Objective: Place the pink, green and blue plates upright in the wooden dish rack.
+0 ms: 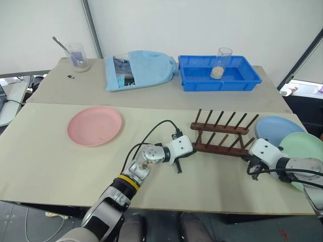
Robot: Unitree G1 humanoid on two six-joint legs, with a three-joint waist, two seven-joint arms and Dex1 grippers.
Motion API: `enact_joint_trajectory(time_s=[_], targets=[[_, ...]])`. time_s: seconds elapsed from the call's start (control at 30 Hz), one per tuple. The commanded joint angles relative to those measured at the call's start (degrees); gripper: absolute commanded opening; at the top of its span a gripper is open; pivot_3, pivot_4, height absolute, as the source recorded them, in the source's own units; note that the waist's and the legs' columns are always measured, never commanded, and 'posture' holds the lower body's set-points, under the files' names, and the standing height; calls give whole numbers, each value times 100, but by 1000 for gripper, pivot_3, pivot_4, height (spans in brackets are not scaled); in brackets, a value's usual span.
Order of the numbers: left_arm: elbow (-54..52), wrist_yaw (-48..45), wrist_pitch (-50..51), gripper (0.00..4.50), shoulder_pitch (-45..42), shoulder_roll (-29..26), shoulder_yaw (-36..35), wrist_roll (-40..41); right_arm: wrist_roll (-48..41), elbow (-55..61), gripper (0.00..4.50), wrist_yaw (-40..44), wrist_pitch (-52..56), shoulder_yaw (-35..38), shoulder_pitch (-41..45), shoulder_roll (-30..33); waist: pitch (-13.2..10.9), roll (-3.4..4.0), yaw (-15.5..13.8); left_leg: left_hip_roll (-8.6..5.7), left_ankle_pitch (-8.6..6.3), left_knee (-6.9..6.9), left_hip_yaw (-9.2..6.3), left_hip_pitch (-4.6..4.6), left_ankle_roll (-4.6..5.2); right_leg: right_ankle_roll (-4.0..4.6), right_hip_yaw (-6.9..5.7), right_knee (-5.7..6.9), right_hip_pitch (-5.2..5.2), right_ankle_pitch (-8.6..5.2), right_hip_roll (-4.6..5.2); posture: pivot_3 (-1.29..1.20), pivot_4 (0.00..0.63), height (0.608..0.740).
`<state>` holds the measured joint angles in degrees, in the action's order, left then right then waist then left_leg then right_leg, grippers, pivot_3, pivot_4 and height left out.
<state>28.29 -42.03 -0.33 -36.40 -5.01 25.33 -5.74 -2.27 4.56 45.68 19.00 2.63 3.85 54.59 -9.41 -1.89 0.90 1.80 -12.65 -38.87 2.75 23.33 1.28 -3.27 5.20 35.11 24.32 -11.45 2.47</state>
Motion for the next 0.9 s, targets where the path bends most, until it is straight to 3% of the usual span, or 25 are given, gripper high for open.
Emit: enact_joint_trajectory(time_s=[0.03, 0.6, 0.8, 0.87, 0.9], targets=[[183, 59, -247, 0, -191, 73, -105, -31, 120, -181, 40, -25, -234, 26, 271, 11, 0, 0, -3, 0, 0, 1, 1, 1, 0, -1, 1, 0, 1, 1, 0, 0, 150, 740], [1318, 50, -794, 0, -810, 288, -439, 0, 377, -1065, 40, 23, -693, -214, 1010, -206, 0, 1, -4, -4, -1, 3, 4, 6, 3, -16, 7, -3, 3, 13, 0, 0, 150, 740], [325, -673, -434, 0, -363, 68, -683, 539, -7, -387, 40, 403, -374, 106, 697, -32, 1, 2, 1, -2, -1, 4, 5, 6, 3, -16, 9, -2, 5, 13, -1, 0, 150, 740], [-444, -806, -206, 526, -16, -284, -891, 756, -260, 143, 0, 597, -124, 391, 429, 92, 2, 6, 8, -1, -2, 8, 4, 7, 3, -15, 10, 1, 7, 14, -2, 0, 150, 740], [-864, -923, -61, 798, 176, -453, -980, 909, -373, 381, 295, 669, -16, 511, 320, 135, 3, 8, 28, 1, -2, 12, 4, 8, 4, -13, 12, 2, 12, 13, -3, 0, 150, 740]])
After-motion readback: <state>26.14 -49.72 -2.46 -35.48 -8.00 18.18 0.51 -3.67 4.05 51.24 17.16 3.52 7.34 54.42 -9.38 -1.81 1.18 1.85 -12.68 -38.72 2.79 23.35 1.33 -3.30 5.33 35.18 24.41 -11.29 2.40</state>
